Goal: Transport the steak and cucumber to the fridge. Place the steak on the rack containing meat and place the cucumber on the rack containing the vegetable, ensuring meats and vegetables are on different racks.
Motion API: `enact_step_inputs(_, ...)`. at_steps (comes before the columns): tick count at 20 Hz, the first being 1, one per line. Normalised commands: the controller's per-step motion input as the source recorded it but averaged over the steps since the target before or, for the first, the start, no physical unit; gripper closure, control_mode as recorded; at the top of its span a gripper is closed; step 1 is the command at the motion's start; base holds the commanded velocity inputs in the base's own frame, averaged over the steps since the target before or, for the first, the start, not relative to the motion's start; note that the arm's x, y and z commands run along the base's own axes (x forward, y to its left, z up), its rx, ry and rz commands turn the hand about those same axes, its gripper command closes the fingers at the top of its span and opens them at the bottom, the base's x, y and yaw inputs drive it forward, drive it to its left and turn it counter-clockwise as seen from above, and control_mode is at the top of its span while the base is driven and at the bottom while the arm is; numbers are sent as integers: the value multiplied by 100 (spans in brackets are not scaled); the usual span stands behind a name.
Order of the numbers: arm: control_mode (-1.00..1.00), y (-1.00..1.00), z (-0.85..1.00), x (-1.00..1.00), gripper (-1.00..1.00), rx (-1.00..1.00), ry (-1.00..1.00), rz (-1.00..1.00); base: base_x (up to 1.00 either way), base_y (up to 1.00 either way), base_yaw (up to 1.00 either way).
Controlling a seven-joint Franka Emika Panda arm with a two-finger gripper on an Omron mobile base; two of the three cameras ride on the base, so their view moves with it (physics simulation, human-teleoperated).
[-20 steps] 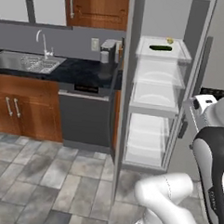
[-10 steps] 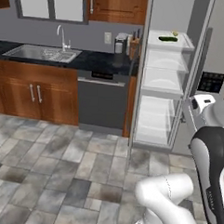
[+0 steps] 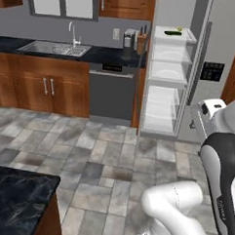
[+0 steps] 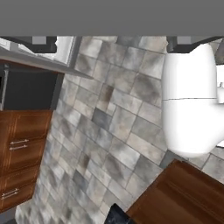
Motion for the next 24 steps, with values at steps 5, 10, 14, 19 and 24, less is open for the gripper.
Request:
enact_step_inputs(5, 100, 0, 0, 0, -100, 0, 0, 0, -100, 37, -1)
enact_step_inputs(10, 100, 0, 0, 0, -100, 0, 0, 0, -100, 12, 0)
enact_step_inputs(14, 100, 0, 0, 0, -100, 0, 0, 0, -100, 6, 0)
enact_step_inputs(19, 100, 0, 0, 0, -100, 0, 0, 0, -100, 2, 0)
enact_step_inputs(24, 100, 0, 0, 0, -100, 0, 0, 0, -100, 1, 1)
